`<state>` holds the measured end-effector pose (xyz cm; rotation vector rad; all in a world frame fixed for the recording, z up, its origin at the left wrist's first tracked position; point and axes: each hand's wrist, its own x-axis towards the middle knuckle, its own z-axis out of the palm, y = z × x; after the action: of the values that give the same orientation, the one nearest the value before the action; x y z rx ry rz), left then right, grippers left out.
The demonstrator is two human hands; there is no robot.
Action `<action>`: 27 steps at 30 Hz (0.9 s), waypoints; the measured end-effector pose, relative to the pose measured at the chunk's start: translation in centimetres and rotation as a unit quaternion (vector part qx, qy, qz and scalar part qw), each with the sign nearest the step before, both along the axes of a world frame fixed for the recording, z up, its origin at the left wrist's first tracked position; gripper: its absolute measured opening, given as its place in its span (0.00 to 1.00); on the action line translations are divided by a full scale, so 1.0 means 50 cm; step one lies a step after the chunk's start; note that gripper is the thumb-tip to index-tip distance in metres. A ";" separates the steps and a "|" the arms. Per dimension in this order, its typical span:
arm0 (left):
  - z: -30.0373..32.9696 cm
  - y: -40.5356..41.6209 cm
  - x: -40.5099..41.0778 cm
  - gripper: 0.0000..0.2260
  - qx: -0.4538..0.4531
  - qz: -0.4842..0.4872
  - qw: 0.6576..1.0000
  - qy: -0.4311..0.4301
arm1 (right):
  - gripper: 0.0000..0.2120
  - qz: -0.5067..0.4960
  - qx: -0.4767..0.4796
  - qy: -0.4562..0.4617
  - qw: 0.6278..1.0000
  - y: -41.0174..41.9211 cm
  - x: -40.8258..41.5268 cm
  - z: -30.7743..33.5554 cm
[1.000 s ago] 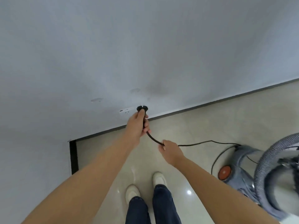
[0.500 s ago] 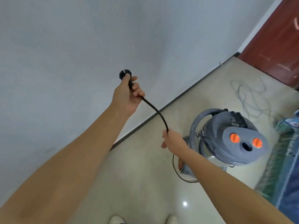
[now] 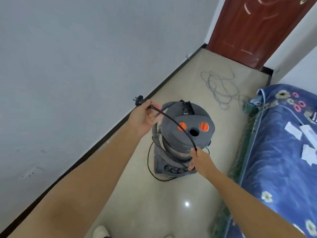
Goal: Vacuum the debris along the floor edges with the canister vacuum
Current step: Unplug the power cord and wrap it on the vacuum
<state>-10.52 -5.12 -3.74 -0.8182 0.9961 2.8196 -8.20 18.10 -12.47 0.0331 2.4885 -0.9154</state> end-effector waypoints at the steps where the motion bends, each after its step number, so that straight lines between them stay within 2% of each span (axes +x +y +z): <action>1: -0.011 0.036 -0.010 0.08 -0.009 -0.021 1.000 -0.004 | 0.10 -0.017 0.000 0.001 1.000 0.045 -0.012 -0.010; 7: -0.077 0.176 -0.079 0.03 -0.082 -0.114 0.987 -0.075 | 0.12 -0.108 0.000 -0.016 0.994 0.230 -0.081 -0.065; 13: -0.138 0.263 -0.196 0.05 -0.024 -0.119 0.986 -0.112 | 0.06 -0.190 -0.018 -0.021 0.981 0.315 -0.207 -0.099; 17: -0.183 0.323 -0.311 0.06 0.026 -0.112 0.983 -0.146 | 0.08 -0.248 -0.045 -0.051 0.966 0.355 -0.346 -0.128; 20: -0.215 0.367 -0.381 0.06 0.069 -0.102 0.978 -0.167 | 0.09 -0.301 -0.086 -0.104 0.944 0.379 -0.435 -0.165; 22: -0.232 0.394 -0.430 0.06 0.087 -0.083 0.977 -0.178 | 0.05 -0.335 -0.121 -0.105 0.929 0.388 -0.489 -0.185; 25: -0.260 0.427 -0.504 0.04 0.076 -0.042 0.977 -0.197 | 0.05 -0.320 -0.136 -0.057 0.936 0.386 -0.573 -0.194; 27: -0.284 0.451 -0.548 0.03 0.059 -0.024 0.975 -0.212 | 0.04 -0.246 -0.123 -0.017 0.961 0.369 -0.630 -0.197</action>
<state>-37.91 17.44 -17.95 -1.2846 0.7614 2.4743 -39.72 36.54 -22.34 0.6017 2.3524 -1.4024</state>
